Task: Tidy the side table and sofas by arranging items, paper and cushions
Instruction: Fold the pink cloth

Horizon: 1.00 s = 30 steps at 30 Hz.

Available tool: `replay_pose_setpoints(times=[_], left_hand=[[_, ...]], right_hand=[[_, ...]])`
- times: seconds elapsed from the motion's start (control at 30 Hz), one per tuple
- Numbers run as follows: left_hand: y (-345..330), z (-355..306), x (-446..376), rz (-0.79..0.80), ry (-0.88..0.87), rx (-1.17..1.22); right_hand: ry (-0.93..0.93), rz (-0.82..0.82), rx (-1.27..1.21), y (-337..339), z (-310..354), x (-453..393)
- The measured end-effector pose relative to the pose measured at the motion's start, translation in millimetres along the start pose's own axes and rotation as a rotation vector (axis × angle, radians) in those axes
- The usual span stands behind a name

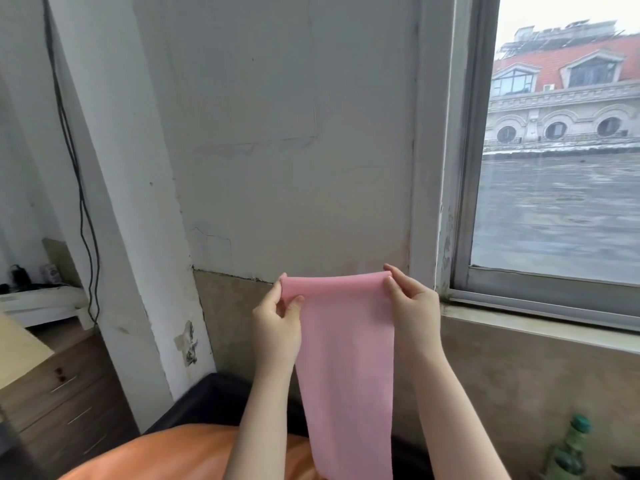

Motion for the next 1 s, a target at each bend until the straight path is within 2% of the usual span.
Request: replay_pose_setpoints(times=[0.17,0.43,0.73,0.9,1.0], left_hand=[[2.6,0.2,-0.5,-0.051,0.071,0.167],[2.5,-1.4,-0.5,-0.062,0.074,0.166],[-7.2,-8.9,1.1,0.125,0.003,0.169],[2.0,-8.0,-1.2,-0.030,-0.007,0.147],[7.3,-2.9,-4.5,-0.112,-0.005,0.094]], right_hand=[[0.040,0.131,0.095,-6.1,2.6,0.9],[0.019,0.020,0.094,7.7,-0.8,-7.4],[-0.159,-0.070,-0.042,15.7,-11.0,-6.9],[-0.123,0.072,-0.042,5.0,-10.4,-4.4],[-0.093,0.063,-0.024,5.2,-11.8,-5.9]])
Point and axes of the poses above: each hand's wrist, its own x-axis away from the middle knuckle, its own y-axis out of the back of the hand, z = x × y, the point moved 8 cm from there along -x, towards the middle knuckle, and after that the axes turned 13 degrees about -z, right-handed, at the moved point
